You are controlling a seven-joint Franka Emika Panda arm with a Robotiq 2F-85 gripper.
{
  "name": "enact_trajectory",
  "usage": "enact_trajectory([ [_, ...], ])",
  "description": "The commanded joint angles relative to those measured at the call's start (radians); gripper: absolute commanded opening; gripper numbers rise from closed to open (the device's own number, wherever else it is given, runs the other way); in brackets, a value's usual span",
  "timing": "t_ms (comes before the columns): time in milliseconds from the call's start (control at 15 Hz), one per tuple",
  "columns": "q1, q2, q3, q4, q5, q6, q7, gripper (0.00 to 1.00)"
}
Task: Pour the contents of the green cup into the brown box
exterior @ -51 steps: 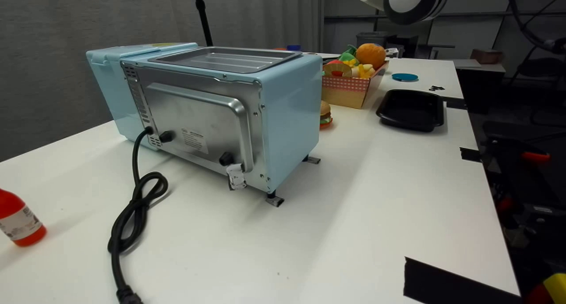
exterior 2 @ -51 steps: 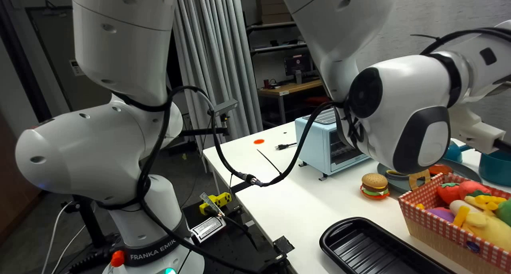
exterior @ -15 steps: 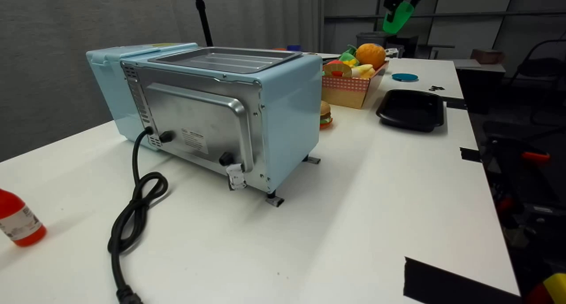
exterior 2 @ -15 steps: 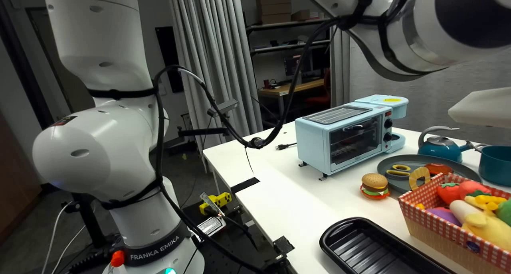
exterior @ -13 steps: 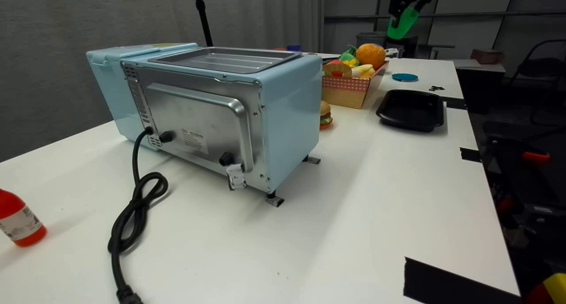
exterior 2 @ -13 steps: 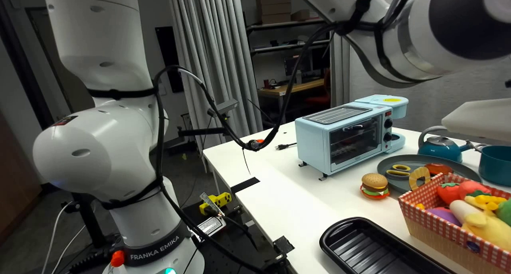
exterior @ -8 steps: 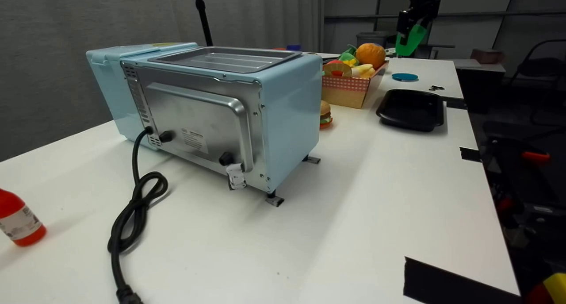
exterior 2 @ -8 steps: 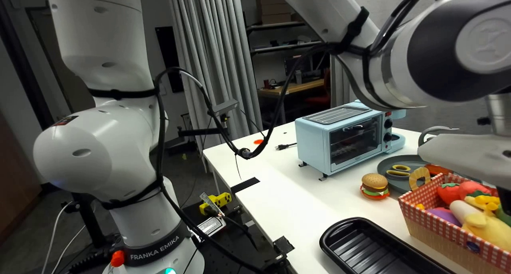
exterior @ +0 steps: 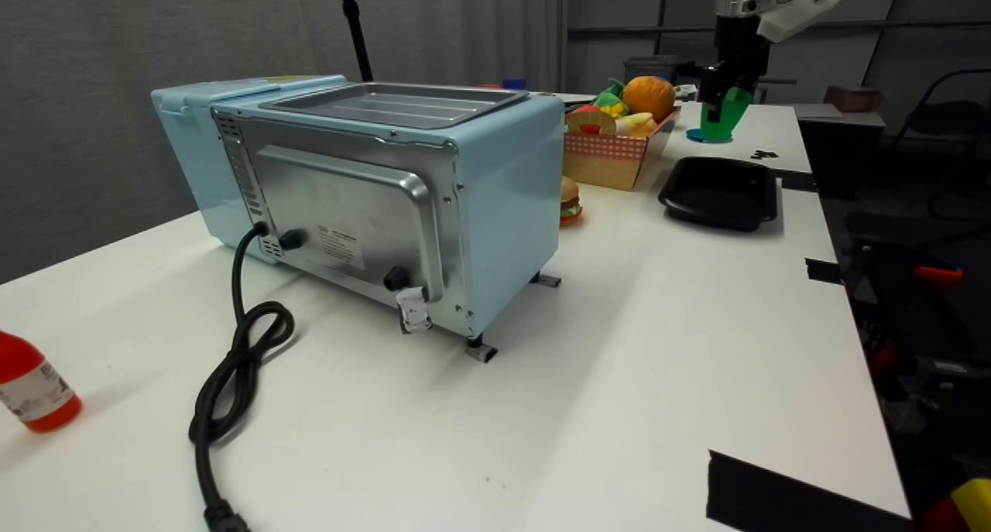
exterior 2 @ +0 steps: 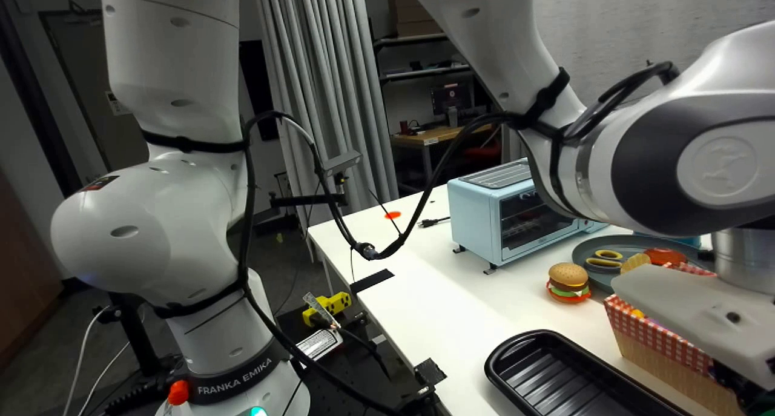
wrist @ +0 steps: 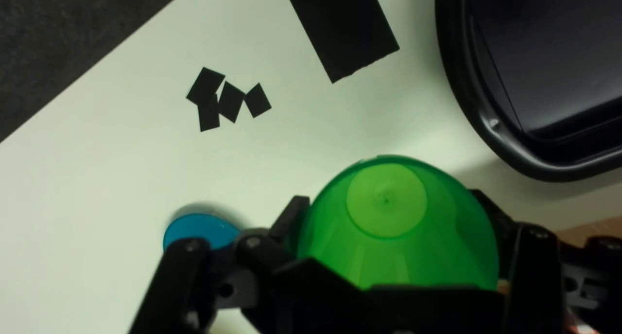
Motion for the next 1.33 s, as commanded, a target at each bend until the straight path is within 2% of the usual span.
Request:
enact_trajectory([
  [0,0.014,0.08,0.0,0.044,0.058,-0.019,-0.044,0.56],
  [400,0.013,0.174,0.023,0.115,0.11,-0.046,-0.043,0.56],
  [467,0.013,0.175,0.024,0.126,0.113,-0.05,-0.045,0.81],
  [533,0.012,0.175,0.026,0.132,0.116,-0.05,-0.049,0.96],
  [600,0.013,0.173,0.026,0.135,0.115,-0.051,-0.052,0.95],
  [667,0.014,0.172,0.027,0.138,0.114,-0.048,-0.053,1.0],
  [1000,0.01,0.148,0.033,0.141,0.114,-0.056,-0.076,1.0],
  [1267,0.003,0.08,0.037,0.108,0.114,-0.057,-0.118,1.0],
])
